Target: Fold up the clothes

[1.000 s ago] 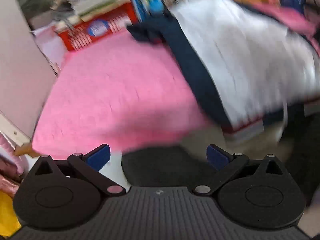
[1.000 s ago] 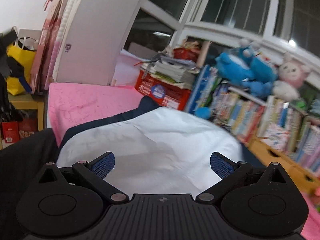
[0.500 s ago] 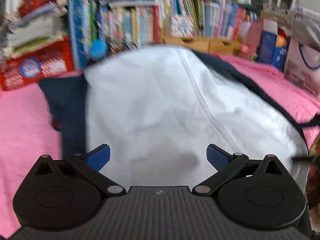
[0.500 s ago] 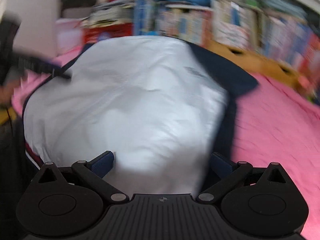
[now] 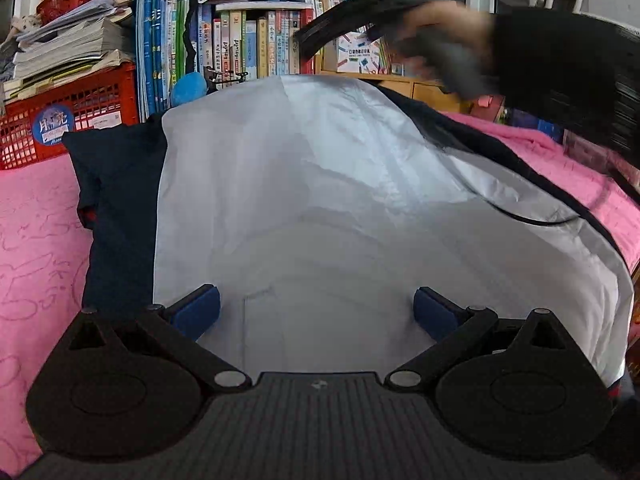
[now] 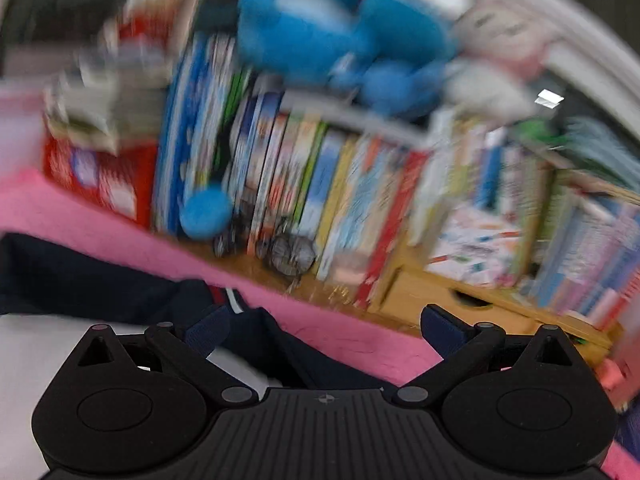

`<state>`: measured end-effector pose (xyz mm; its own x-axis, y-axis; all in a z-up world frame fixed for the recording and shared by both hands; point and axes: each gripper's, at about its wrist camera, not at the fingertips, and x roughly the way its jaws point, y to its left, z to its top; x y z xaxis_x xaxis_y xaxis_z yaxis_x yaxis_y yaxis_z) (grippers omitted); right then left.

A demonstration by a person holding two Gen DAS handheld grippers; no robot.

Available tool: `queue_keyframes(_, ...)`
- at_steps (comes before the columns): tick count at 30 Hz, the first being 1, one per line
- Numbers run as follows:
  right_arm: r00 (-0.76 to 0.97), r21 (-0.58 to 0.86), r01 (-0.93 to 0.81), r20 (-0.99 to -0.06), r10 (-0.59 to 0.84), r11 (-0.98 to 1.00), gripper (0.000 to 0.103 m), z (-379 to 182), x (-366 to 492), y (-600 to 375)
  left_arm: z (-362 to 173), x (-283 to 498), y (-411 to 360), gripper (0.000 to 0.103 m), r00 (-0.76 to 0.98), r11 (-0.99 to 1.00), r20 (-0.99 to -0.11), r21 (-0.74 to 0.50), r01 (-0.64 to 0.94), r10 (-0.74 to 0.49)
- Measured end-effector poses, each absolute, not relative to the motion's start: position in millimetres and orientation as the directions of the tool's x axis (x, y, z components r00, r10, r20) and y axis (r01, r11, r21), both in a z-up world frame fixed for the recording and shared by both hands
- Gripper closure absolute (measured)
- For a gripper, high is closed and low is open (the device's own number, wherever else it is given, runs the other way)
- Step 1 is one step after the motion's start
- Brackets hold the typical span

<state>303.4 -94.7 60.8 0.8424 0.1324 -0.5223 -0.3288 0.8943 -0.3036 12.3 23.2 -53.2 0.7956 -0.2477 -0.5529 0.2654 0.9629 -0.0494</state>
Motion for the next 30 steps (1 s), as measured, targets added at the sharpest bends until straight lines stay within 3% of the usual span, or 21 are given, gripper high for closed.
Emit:
queue_keyframes(1,0.806,-0.332,-0.358,-0.582,0.109,0.873,0.002,49,324,-79,-53,13,24,0.000,0.796,0.962,-0.550,-0.059,0.267,-0.255)
queue_keyframes(3,0.731,-0.382,-0.424,-0.679,0.061,0.821,0.015,25,343,-59,-53,13,26,0.000,0.796,0.959,-0.543,-0.073,0.274,-0.268)
queue_keyframes(4,0.695,-0.367,-0.443,-0.717,0.055,0.818,0.035,16,346,-56,-53,12,27,0.000,0.796,0.957,-0.539,-0.077,0.279,-0.275)
queue_keyframes(7,0.640,-0.329,-0.460,-0.766,0.052,0.825,0.081,1,350,-52,-54,10,27,0.000,0.801,0.955,-0.528,-0.075,0.287,-0.282)
queue_keyframes(8,0.668,-0.349,-0.434,-0.743,0.037,0.831,0.091,2,348,-57,-54,9,26,0.000,0.803,0.955,-0.525,-0.074,0.287,-0.282)
queue_keyframes(9,0.688,-0.340,-0.410,-0.724,0.043,0.846,0.093,6,346,-64,-54,10,26,0.000,0.802,0.955,-0.527,-0.073,0.286,-0.280)
queue_keyframes(12,0.783,-0.292,-0.248,-0.622,0.014,0.924,0.096,35,339,-111,-53,12,26,0.000,0.801,0.957,-0.531,-0.071,0.282,-0.276)
queue_keyframes(15,0.873,-0.323,-0.004,-0.462,-0.154,0.946,0.098,70,323,-178,-54,12,25,0.000,0.802,0.958,-0.533,-0.066,0.280,-0.271)
queue_keyframes(20,0.833,-0.343,0.295,-0.364,-0.416,0.892,0.098,108,259,-310,-56,11,22,0.000,0.805,0.960,-0.534,-0.049,0.276,-0.259)
queue_keyframes(25,0.723,-0.342,0.384,-0.467,-0.509,0.858,0.096,78,193,-407,-56,11,16,0.000,0.804,0.965,-0.546,-0.031,0.261,-0.235)
queue_keyframes(27,0.705,-0.321,0.336,-0.537,-0.462,0.886,0.089,53,175,-426,-55,13,15,0.000,0.803,0.968,-0.552,-0.028,0.251,-0.224)
queue_keyframes(30,0.670,-0.304,0.257,-0.628,-0.396,0.917,0.051,17,156,-432,-54,15,12,0.000,0.797,0.971,-0.568,-0.022,0.237,-0.207)
